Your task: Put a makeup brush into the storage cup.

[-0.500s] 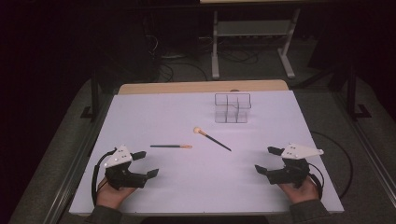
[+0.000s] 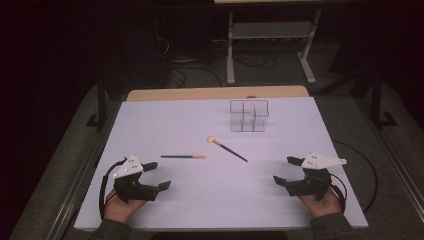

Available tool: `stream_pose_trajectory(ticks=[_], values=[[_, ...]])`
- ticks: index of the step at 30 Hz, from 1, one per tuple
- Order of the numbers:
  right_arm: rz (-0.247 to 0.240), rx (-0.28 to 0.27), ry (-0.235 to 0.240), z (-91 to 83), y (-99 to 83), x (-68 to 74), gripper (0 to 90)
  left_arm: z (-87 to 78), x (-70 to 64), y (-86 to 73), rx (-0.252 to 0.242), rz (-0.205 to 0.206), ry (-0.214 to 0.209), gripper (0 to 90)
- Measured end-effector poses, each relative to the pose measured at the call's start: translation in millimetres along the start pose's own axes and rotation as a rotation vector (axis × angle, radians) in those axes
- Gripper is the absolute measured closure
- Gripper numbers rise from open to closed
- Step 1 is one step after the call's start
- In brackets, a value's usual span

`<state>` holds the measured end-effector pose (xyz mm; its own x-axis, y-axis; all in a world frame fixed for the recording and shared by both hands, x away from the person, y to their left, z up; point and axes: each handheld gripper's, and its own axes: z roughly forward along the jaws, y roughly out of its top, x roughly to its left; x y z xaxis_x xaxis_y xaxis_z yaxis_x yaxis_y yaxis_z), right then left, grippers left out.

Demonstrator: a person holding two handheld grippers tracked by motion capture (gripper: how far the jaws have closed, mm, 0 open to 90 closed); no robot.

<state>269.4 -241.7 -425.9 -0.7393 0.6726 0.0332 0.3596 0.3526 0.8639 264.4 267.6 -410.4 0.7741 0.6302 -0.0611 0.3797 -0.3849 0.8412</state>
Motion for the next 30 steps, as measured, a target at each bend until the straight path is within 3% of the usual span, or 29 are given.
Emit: stream_pose_trajectory(ticks=[16, 25, 30], values=[[0.020, -0.001, -0.004, -3.4, -0.6, -0.6, 15.6, 0.7, -0.5, 3.0, 0.025, 0.000, -0.022, 17.2], [0.023, 0.002, -0.006, -3.3, 0.5, -1.0, 15.2, -2.6, 3.5, 8.3, 0.045, -0.011, -0.054, 18.1], [0.015, 0.006, -0.003, -3.8, 0.5, -0.6, 15.2, -4.1, 5.8, 13.8, 0.055, 0.016, -0.059, 18.2]])
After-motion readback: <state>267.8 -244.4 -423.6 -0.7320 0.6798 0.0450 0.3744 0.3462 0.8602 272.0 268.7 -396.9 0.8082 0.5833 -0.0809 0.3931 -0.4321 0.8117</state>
